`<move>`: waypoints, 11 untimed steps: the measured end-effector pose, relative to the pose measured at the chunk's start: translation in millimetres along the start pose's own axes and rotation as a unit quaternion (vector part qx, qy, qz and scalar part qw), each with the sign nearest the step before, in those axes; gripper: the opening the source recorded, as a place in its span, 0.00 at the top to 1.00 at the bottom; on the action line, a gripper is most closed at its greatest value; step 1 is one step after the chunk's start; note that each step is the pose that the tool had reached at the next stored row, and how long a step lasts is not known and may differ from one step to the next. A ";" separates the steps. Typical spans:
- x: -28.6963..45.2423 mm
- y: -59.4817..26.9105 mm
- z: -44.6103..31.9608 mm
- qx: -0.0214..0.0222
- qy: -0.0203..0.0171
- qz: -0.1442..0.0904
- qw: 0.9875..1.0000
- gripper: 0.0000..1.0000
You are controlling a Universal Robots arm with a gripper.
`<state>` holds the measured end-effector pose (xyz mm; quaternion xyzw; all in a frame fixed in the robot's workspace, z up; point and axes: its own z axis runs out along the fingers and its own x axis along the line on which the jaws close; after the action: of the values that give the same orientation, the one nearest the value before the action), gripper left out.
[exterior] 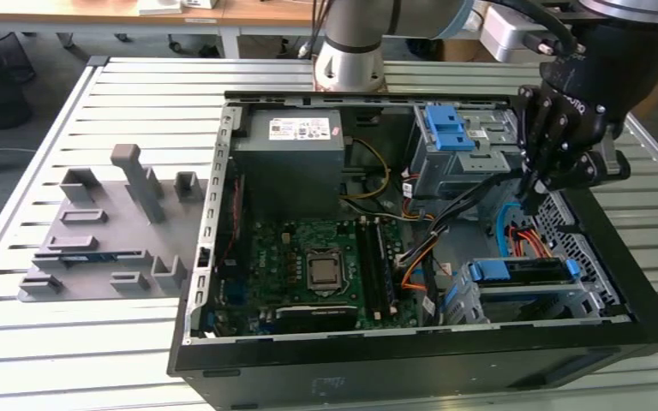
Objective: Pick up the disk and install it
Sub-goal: 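Insert the second disk wire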
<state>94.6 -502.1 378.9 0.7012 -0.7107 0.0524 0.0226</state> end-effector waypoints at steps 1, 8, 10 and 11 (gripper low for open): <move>-1.1 0.0 -0.1 0.000 0.000 0.000 1.000 0.82; -7.3 -0.9 1.3 -0.003 0.000 0.000 1.000 0.82; -8.3 -1.2 1.8 -0.004 0.001 0.000 1.000 0.81; -8.6 -1.2 2.2 -0.004 0.001 0.000 1.000 0.75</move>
<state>96.1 -493.8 375.9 0.7013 -0.7106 0.0502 0.0267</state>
